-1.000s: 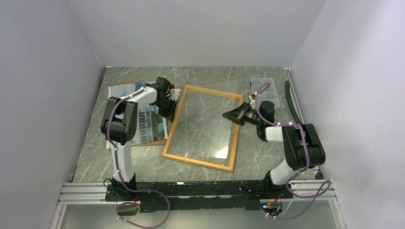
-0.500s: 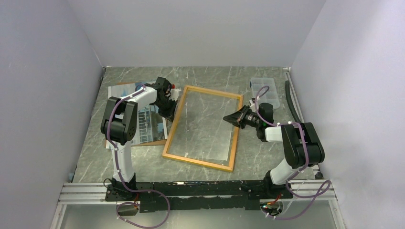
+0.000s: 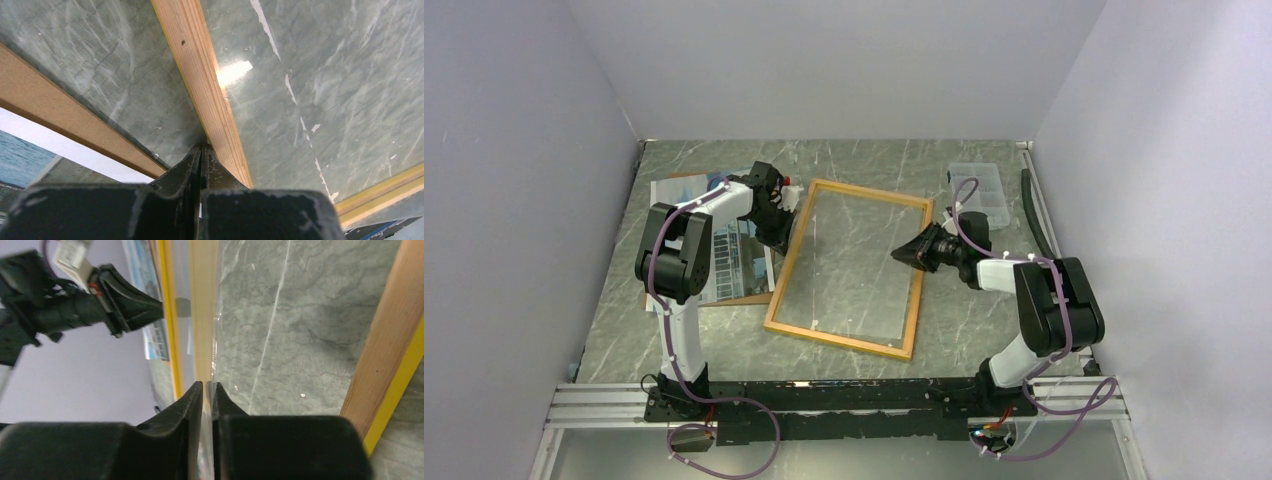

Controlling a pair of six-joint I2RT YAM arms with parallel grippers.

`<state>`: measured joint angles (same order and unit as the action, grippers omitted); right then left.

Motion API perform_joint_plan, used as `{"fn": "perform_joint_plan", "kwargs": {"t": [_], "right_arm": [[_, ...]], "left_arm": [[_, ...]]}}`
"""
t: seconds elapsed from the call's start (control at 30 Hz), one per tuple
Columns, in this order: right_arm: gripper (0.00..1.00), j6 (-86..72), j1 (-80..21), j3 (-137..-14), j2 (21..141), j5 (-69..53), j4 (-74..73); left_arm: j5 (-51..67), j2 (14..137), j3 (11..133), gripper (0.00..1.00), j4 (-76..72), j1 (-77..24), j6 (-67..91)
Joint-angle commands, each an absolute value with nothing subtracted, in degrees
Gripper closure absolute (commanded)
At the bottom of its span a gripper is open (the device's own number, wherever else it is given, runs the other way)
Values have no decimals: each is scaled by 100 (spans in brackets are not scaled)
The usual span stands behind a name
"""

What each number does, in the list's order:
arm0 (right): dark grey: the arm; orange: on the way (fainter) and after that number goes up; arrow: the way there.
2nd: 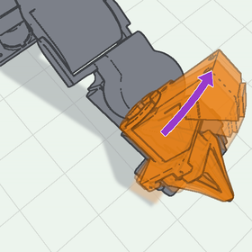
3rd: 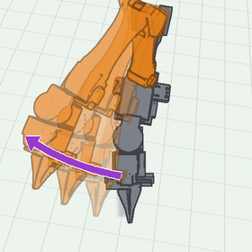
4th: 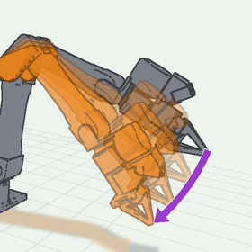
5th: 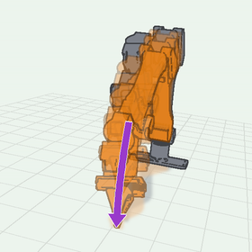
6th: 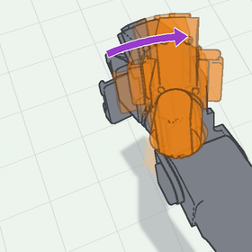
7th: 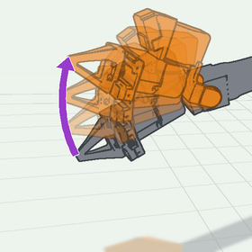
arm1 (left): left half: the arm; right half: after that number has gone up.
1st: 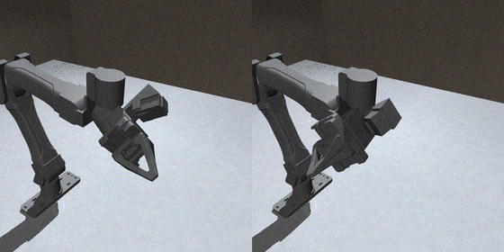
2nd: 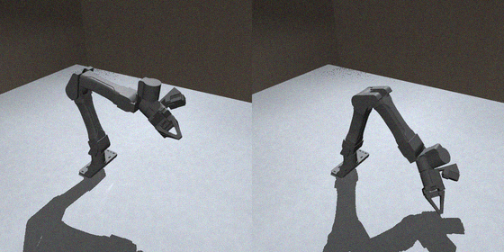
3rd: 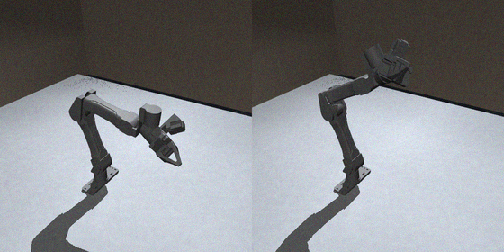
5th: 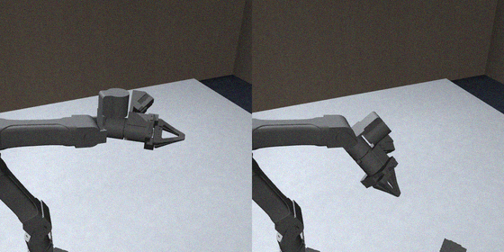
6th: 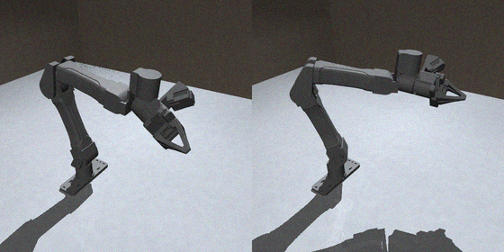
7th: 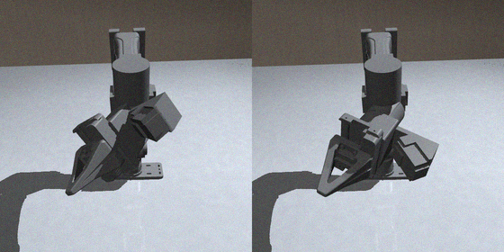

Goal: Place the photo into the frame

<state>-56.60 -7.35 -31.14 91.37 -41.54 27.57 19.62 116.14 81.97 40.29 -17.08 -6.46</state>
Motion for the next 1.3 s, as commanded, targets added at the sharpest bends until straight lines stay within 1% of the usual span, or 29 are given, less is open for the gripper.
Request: {"fn": "perform_joint_plan", "kwargs": {"t": [0.0, 0.03, 0.1, 0.33, 0.53, 0.63, 0.83, 1.27], "right_arm": [[74, -4490, -975, -3774, 8652, -3544, 1059], [67, -4347, -977, -3858, 8590, -3438, 829], [60, -4171, -981, -3976, 8515, -3301, 543], [47, -3935, -1097, -4246, 8621, -3153, 130], [30, -3442, -1166, -4714, 8562, -2591, -805], [28, -3278, -1162, -4812, 8526, -2491, -1027], [26, -3182, -1160, -4874, 8676, -2445, -1129], [20, -2833, -1189, -5169, 8793, -1915, -1642]], "left_arm": [[2042, 11684, 8205, 94, 3953, -1828, -685], [2039, 11673, 8196, 94, 3955, -1826, -688], [2021, 11655, 8177, 95, 3934, -1826, -693], [1984, 11598, 8133, 95, 3916, -1822, -725], [1948, 11558, 8081, 95, 3897, -1819, -755], [1940, 11566, 8072, 96, 3888, -1811, -761], [1944, 11575, 8066, 96, 3885, -1802, -760], [1914, 11566, 8076, 97, 3885, -1799, -763]]}}
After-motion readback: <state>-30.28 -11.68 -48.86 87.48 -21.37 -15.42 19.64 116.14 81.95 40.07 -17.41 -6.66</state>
